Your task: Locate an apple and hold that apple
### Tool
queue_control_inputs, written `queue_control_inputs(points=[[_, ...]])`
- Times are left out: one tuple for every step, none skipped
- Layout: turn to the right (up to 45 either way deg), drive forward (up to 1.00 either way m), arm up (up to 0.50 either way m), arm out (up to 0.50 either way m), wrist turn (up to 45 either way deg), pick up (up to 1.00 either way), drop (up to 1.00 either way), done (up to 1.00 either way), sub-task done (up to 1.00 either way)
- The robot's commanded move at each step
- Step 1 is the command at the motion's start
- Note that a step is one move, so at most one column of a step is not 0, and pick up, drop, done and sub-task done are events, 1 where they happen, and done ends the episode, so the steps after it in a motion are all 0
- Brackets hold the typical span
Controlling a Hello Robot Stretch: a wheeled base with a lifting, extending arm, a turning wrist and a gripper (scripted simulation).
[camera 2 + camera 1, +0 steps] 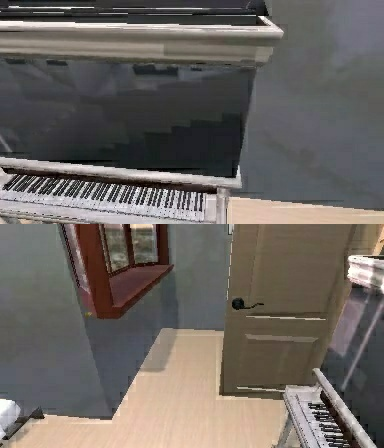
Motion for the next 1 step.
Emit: queue_control_inputs(points=[[0.0, 1.00, 0.00, 0.00, 0.0, 0.00, 0.00, 0.00, 0.00]])
